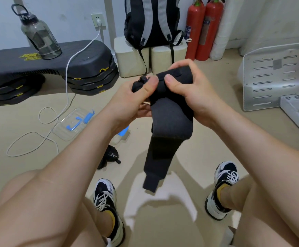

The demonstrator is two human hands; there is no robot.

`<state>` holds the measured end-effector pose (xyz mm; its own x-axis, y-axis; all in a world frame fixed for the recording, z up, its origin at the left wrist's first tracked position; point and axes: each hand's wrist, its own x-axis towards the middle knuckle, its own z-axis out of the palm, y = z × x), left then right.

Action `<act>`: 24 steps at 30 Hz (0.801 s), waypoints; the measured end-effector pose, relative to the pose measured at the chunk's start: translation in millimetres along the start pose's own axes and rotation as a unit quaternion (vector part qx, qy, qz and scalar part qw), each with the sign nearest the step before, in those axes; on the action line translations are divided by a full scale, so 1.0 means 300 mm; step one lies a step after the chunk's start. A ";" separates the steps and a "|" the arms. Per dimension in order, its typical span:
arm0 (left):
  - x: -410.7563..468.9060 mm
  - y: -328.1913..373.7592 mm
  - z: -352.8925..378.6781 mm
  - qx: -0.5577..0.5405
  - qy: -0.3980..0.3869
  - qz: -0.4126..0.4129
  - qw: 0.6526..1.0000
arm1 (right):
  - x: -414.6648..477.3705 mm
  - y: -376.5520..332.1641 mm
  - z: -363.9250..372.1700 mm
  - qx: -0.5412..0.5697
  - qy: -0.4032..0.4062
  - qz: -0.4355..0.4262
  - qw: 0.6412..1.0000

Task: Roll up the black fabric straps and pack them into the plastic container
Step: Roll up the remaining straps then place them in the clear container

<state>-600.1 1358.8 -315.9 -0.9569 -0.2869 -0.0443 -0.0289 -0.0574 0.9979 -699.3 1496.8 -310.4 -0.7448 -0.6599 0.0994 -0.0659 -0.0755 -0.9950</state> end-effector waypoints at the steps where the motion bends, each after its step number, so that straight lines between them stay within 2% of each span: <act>1: 0.004 -0.001 0.003 -0.003 0.017 0.008 1.000 | -0.003 0.000 -0.001 -0.008 -0.011 0.001 1.000; 7: 0.016 -0.018 -0.015 -0.008 0.055 0.069 0.996 | -0.002 -0.016 -0.025 0.016 -0.044 0.115 0.992; 14: 0.015 -0.012 -0.012 -0.012 0.036 0.043 0.998 | 0.002 0.003 -0.029 0.036 -0.012 0.057 0.998; 18: 0.012 0.002 -0.011 -0.005 0.029 -0.009 1.000 | -0.004 0.017 -0.021 -0.003 -0.045 0.004 0.999; 21: 0.013 -0.001 -0.008 -0.021 0.049 -0.008 0.999 | -0.011 0.015 -0.011 -0.031 -0.053 -0.016 0.998; 23: 0.017 -0.002 -0.016 -0.033 0.066 0.007 0.997 | -0.008 0.013 -0.005 -0.028 -0.068 -0.002 0.997; 24: 0.018 -0.003 -0.018 -0.030 0.072 0.014 0.997 | -0.008 0.007 -0.003 -0.016 -0.076 0.030 0.997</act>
<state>-603.7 1352.1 -317.2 -0.9054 -0.4237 -0.0276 0.0181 -0.1035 0.9945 -698.3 1498.8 -312.7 -0.6398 -0.7677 0.0372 -0.0471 -0.0091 -0.9988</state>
